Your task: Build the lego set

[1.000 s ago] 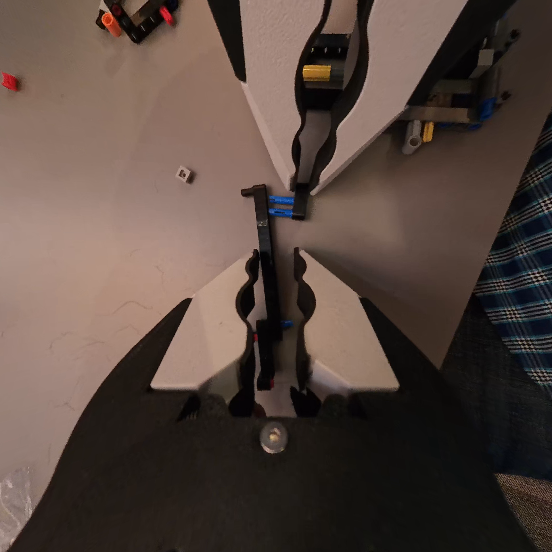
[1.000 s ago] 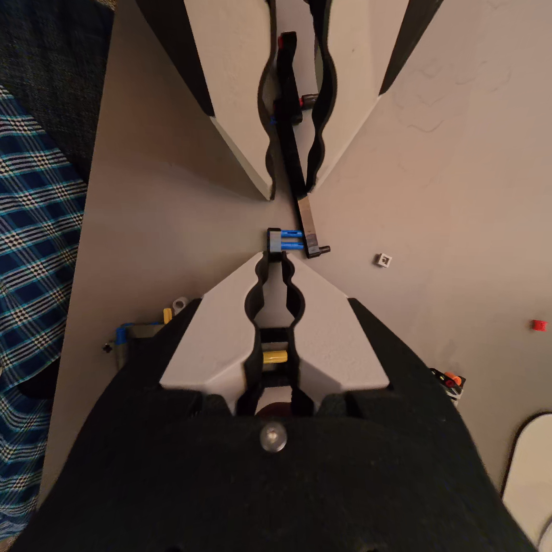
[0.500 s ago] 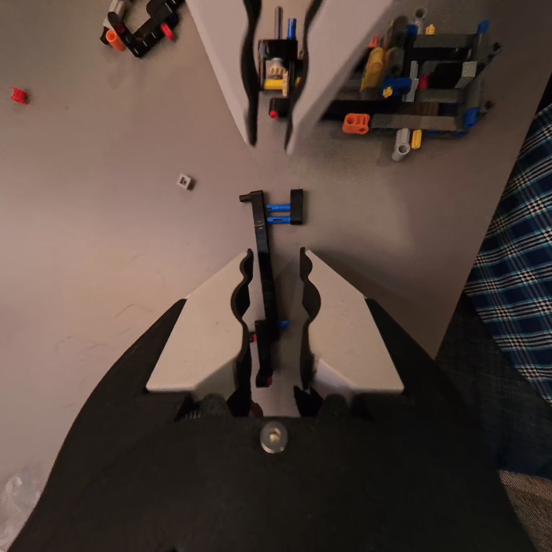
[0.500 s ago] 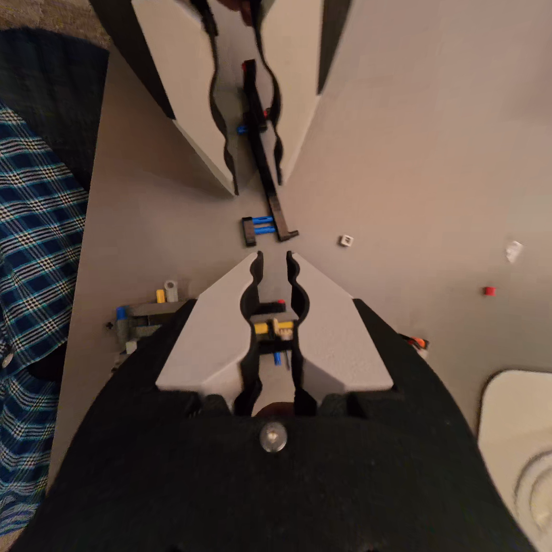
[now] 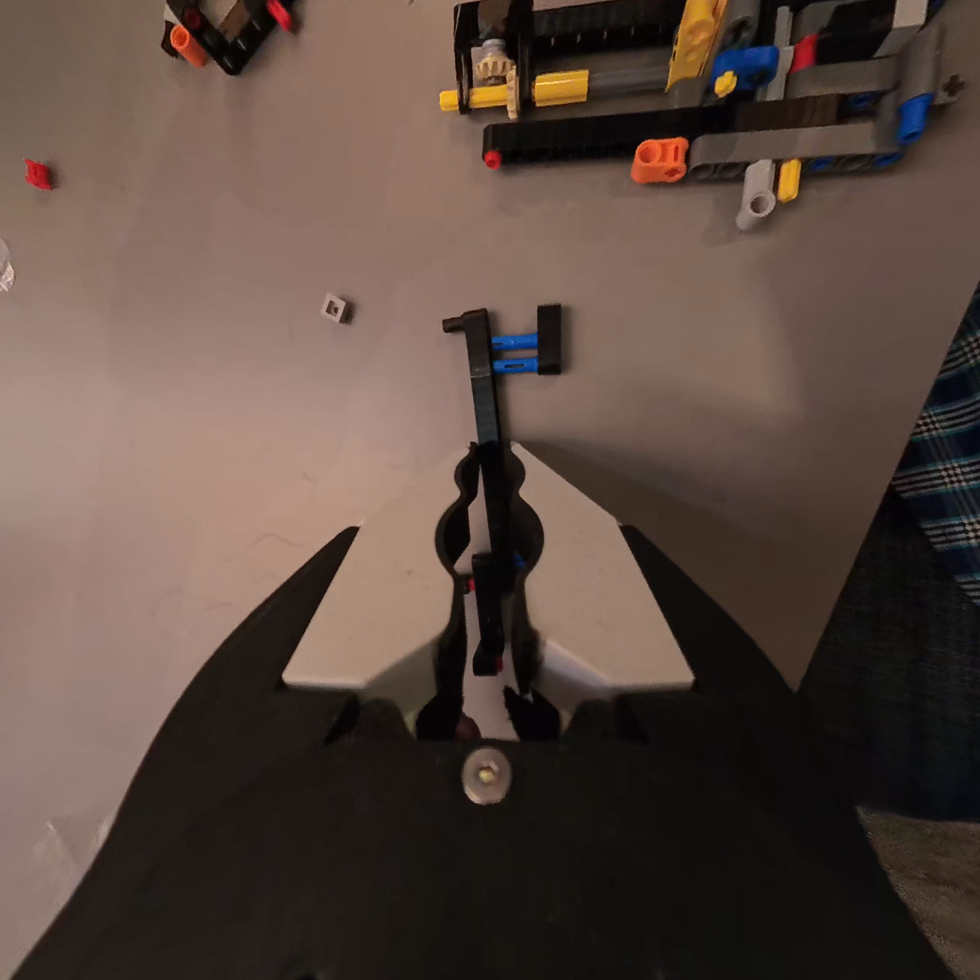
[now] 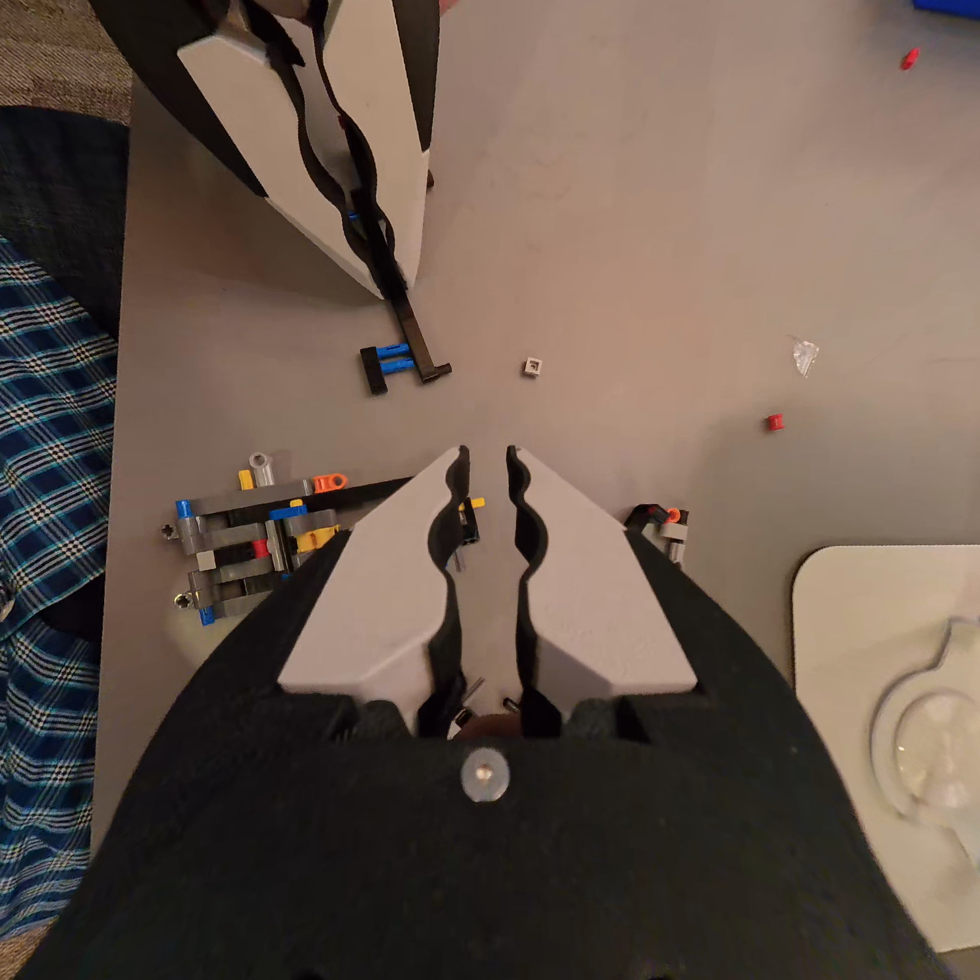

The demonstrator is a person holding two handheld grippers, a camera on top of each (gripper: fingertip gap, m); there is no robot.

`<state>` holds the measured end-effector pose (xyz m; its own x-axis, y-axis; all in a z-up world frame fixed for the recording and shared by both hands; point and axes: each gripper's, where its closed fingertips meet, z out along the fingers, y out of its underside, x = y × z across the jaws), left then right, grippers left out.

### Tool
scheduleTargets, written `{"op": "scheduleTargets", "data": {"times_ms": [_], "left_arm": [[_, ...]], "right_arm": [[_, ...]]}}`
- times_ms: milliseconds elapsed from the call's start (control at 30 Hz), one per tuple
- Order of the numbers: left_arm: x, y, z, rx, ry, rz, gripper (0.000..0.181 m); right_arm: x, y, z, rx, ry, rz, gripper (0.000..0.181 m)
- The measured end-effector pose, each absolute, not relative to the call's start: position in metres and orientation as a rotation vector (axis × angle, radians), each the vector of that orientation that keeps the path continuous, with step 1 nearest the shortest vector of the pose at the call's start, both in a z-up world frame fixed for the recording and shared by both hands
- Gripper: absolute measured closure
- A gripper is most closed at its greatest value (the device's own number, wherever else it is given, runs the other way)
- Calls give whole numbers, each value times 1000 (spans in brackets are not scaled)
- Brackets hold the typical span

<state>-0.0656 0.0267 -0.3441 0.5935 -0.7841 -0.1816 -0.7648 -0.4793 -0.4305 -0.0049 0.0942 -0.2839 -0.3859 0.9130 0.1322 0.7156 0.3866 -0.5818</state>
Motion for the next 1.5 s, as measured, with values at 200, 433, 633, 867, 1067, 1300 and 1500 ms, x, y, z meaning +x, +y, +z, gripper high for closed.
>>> {"op": "scheduleTargets", "data": {"times_ms": [200, 433, 633, 867, 1067, 1300, 1500], "left_arm": [[-71, 32, -344, -2331, 1305, -7, 175], [-78, 40, -341, -2299, 1352, 30, 175], [-74, 42, -331, -2234, 1374, 12, 176], [-46, 49, -318, -2090, 1587, 10, 176], [-24, 39, -315, -2009, 1784, -1, 176], [-21, -6, -324, -1970, 1959, 3, 176], [-32, -22, -344, -1973, 2035, -14, 175]], "right_arm": [[-3, 94, -286, -1410, -2221, 616, 169], [9, 93, -290, -1480, -2233, 578, 162], [34, 99, -287, -1623, -2121, 584, 159], [65, 105, -293, -1710, -2028, 588, 158], [81, 110, -296, -1737, -1973, 604, 159], [79, 102, -297, -1697, -1999, 664, 160], [77, 94, -302, -1671, -2042, 671, 160]]}}
